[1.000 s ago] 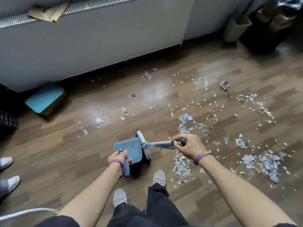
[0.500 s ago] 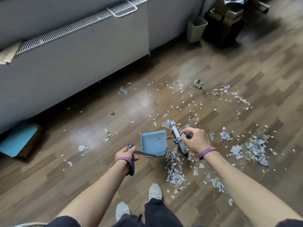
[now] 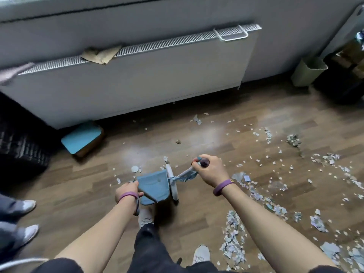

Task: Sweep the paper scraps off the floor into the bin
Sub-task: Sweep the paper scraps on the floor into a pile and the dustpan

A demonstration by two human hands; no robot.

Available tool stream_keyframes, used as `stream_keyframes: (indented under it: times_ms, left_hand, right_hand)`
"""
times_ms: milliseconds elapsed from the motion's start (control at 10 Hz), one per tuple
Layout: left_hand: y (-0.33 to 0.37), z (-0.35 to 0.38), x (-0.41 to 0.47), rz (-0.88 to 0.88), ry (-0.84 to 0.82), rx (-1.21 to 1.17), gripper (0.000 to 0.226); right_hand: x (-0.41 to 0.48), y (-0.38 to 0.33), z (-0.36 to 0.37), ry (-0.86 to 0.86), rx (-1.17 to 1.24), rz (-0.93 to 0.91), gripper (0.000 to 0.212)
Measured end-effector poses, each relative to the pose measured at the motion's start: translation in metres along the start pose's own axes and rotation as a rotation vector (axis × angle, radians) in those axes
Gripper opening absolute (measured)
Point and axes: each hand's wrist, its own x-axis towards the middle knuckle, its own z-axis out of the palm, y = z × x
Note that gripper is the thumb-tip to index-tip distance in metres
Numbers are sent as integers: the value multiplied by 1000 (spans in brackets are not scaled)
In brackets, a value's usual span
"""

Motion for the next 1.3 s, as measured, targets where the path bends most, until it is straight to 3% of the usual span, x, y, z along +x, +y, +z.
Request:
stream_keyframes:
  times_ms: [100,200,400,600,700,800,900,1300]
  left_hand:
    - [29,-51,32,-14,30,-123,26]
    - [54,-98,69,-38,191,-160,18]
    - [111,-178,123,-40,323,-247,33]
    - [135,-224,175,-59,318,-221,36]
    - [136,-219,193,-80,244,-190,27]
    - [140,-195,199,-105,232,-147,17]
    - [145,-153,197,-114,172,-109,14]
    - [141,105,101,-20,-223,177,16]
  right_hand:
    - [30,-50,59,-87,39,-58,12]
    - [57,-102,121,-163,99,-48,13]
    - [107,-187,230,-279,191,-19,6]
    - [144,-219,298,-373,294,95,21]
    - [162,-207,312,-368,177,157,15]
    - [175,-185,298,-335,12,162,9]
    - [184,-163,260,-279,-134,148,19]
    - [203,-34,15,215,-174,421,23]
